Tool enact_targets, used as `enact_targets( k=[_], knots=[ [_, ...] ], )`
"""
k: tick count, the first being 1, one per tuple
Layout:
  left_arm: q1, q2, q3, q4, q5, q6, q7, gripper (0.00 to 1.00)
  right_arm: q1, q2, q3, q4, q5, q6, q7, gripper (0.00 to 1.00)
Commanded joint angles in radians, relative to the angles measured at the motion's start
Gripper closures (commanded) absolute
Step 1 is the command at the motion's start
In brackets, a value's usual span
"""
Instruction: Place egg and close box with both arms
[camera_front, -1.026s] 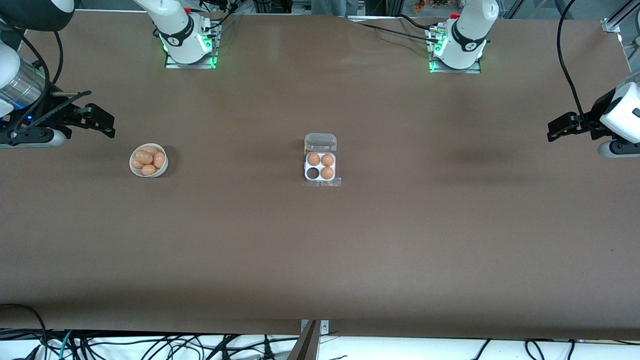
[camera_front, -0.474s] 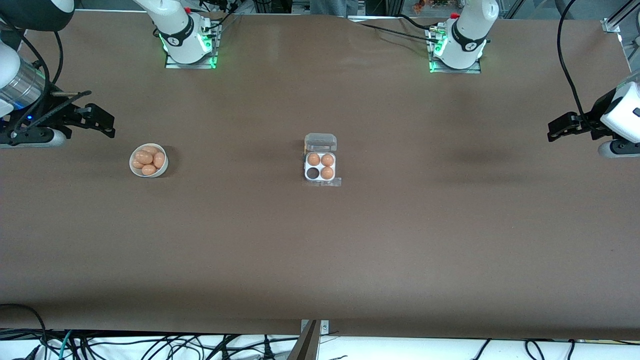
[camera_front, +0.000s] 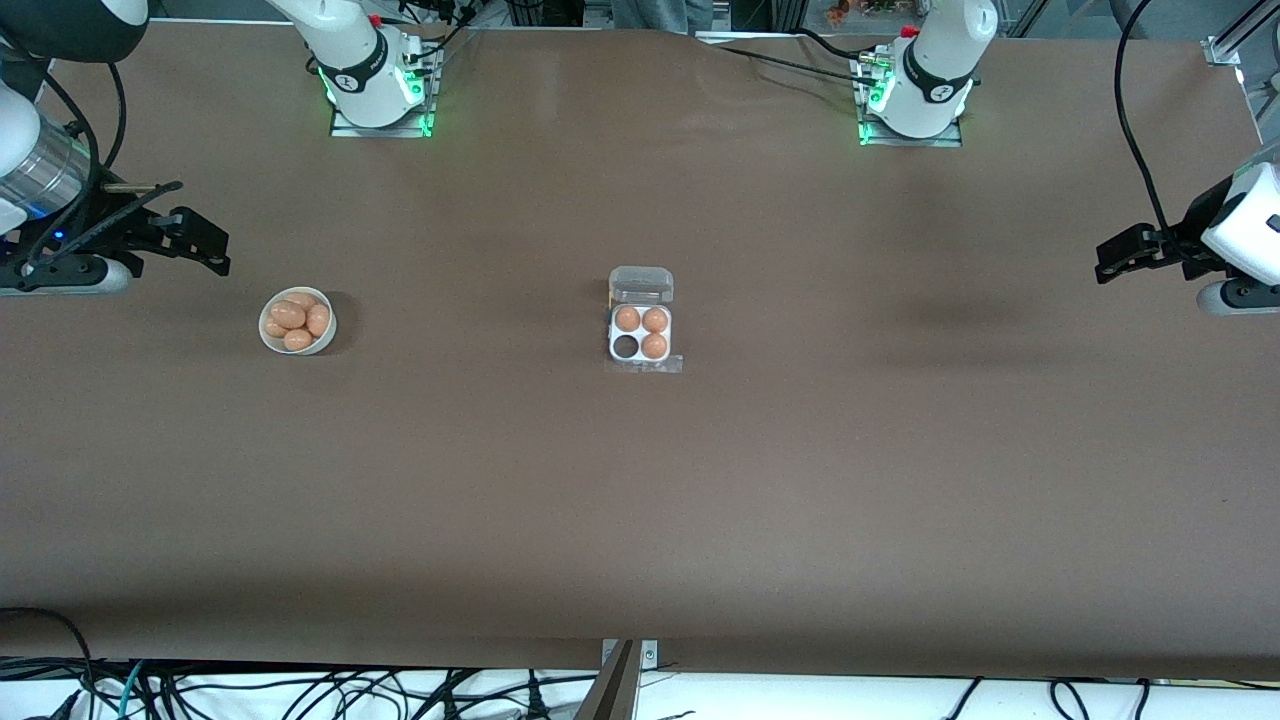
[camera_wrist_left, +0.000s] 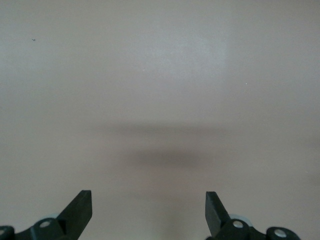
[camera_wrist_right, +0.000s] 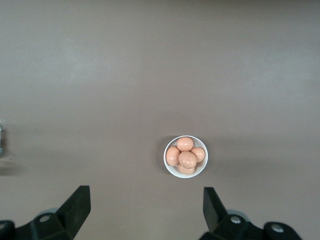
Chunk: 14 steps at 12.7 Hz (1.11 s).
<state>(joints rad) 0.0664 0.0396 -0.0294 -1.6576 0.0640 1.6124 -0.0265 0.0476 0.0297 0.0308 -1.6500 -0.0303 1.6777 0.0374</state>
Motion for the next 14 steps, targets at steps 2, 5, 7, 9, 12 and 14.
enact_targets(
  k=[2,5,7,9,12,14],
  knots=[
    [0.007,0.013,-0.007,0.028,0.019,-0.014,0.022,0.00,-0.003,-0.010,0.000,-0.004,0.000,-0.010,-0.008,0.00],
    [0.006,0.013,-0.009,0.027,0.019,-0.014,0.014,0.00,-0.003,-0.010,0.000,-0.004,0.000,-0.012,-0.010,0.00],
    [0.006,0.011,-0.007,0.028,0.019,-0.014,0.019,0.00,-0.003,-0.010,0.000,-0.004,0.000,-0.012,-0.010,0.00],
    [0.006,0.011,-0.007,0.032,0.019,-0.014,0.019,0.00,-0.003,-0.010,0.000,-0.004,0.000,-0.012,-0.010,0.00],
    [0.007,0.011,-0.006,0.070,0.017,-0.017,0.014,0.00,-0.003,-0.008,0.000,-0.004,0.000,-0.012,-0.010,0.00],
    [0.006,0.011,-0.007,0.090,0.017,-0.040,0.014,0.00,-0.003,-0.001,0.000,-0.005,0.000,-0.012,-0.008,0.00]
  ],
)
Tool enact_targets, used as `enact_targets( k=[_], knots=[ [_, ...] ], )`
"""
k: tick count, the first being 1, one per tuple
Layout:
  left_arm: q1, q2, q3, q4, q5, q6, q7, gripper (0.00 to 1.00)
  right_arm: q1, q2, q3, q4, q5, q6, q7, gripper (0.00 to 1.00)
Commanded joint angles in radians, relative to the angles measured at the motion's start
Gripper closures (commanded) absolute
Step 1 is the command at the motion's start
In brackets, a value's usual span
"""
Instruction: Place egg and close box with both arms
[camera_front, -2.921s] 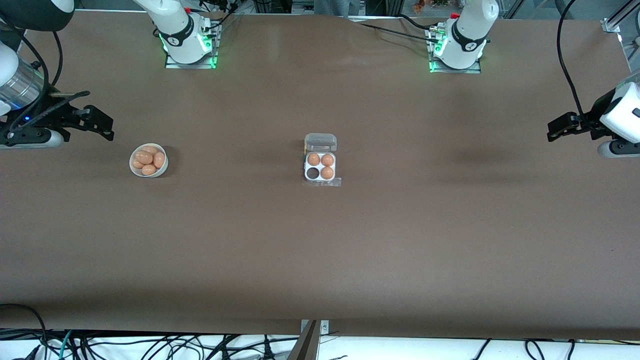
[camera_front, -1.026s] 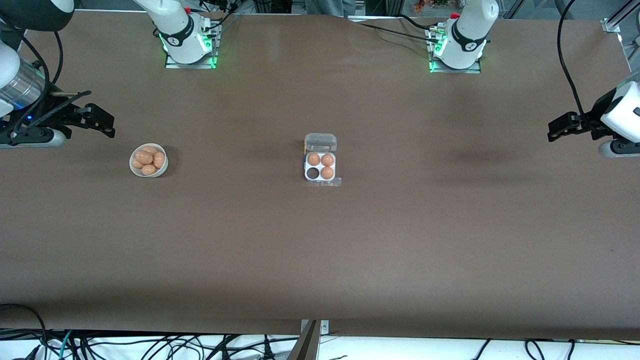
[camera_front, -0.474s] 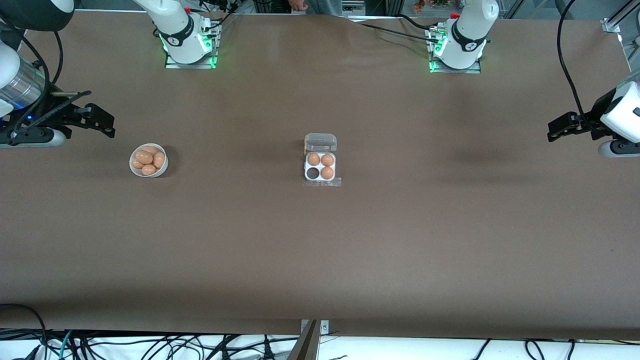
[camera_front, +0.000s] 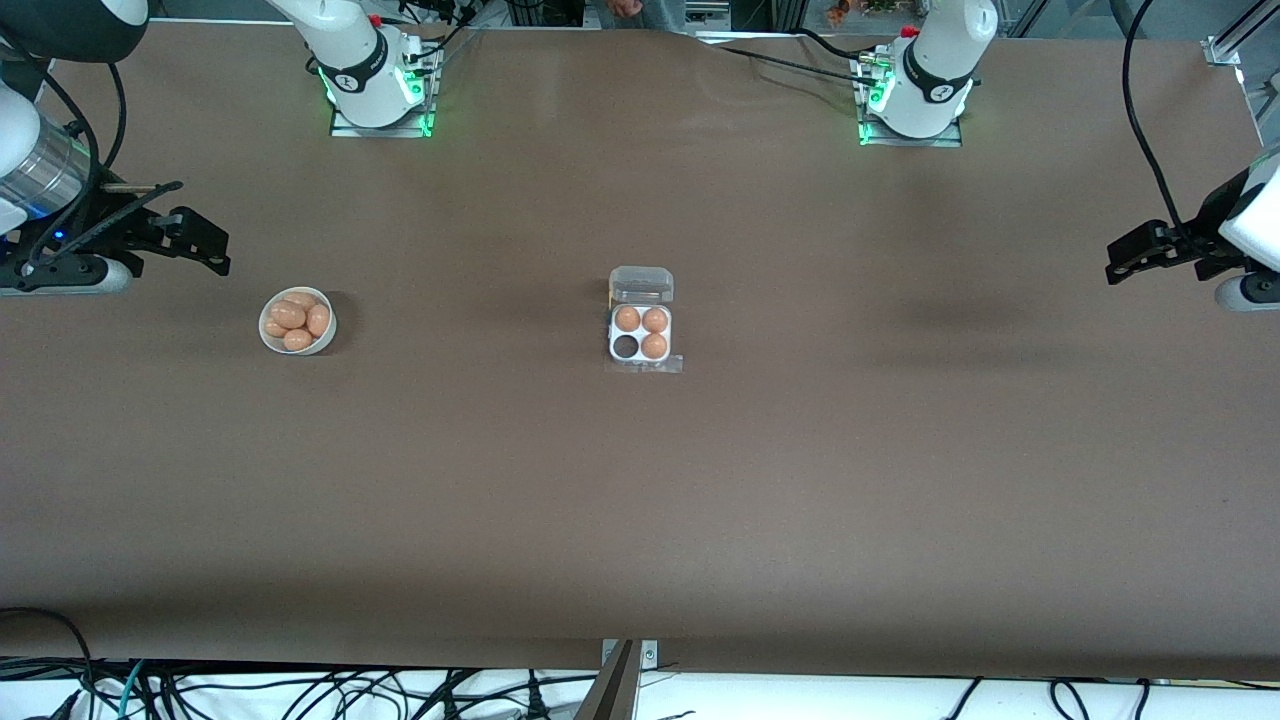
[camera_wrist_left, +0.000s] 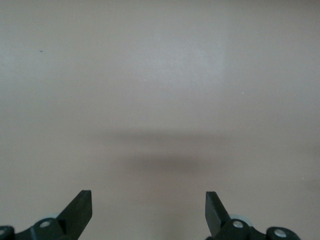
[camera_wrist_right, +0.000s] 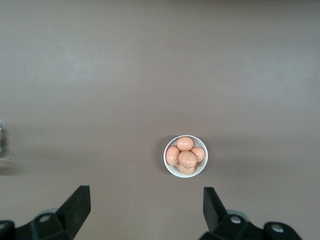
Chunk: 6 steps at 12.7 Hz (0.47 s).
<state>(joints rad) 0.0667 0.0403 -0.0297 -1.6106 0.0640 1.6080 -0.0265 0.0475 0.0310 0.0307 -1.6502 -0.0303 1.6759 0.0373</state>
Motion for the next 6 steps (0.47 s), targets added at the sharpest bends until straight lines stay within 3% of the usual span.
enact_targets(
  k=[1,6],
  knots=[
    [0.005,0.010,-0.007,0.046,0.017,-0.036,0.014,0.00,-0.003,0.013,0.000,-0.008,-0.006,-0.016,-0.011,0.00],
    [0.005,0.010,-0.009,0.047,0.007,-0.036,0.014,0.00,-0.015,0.147,-0.003,-0.025,0.000,-0.038,0.006,0.00]
  ],
)
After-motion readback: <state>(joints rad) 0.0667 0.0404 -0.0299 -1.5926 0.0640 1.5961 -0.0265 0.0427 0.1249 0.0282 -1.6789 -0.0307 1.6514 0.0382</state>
